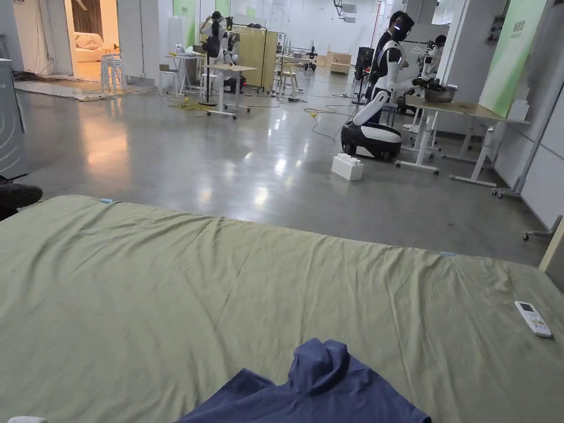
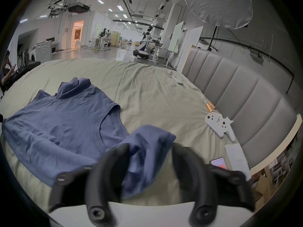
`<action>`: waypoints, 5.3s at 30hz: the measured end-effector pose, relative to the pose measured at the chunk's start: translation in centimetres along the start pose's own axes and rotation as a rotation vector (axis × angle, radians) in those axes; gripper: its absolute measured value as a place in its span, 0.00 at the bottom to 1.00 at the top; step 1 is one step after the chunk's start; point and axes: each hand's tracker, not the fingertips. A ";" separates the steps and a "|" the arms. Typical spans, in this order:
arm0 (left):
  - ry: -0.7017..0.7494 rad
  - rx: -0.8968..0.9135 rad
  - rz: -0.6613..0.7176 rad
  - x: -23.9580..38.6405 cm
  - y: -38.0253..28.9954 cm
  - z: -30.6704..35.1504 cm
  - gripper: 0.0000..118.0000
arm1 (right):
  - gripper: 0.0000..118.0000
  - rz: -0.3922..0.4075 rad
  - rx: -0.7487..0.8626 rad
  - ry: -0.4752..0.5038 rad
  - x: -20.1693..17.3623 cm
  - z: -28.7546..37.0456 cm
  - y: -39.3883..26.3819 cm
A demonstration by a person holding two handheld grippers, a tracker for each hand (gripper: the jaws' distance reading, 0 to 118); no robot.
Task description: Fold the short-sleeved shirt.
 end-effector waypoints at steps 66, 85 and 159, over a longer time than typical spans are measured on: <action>0.027 -0.079 0.072 1.4 0.2 -4.8 0.43 | 0.00 -0.001 0.286 0.229 -15.3 -0.1 7.2; -0.005 -0.059 0.103 3.2 -0.1 -3.6 0.05 | 0.67 0.316 -0.214 0.421 -19.3 -26.6 17.9; -0.029 0.717 -0.010 8.3 52.2 17.5 0.05 | 0.03 -0.137 0.720 -0.035 6.2 3.5 52.8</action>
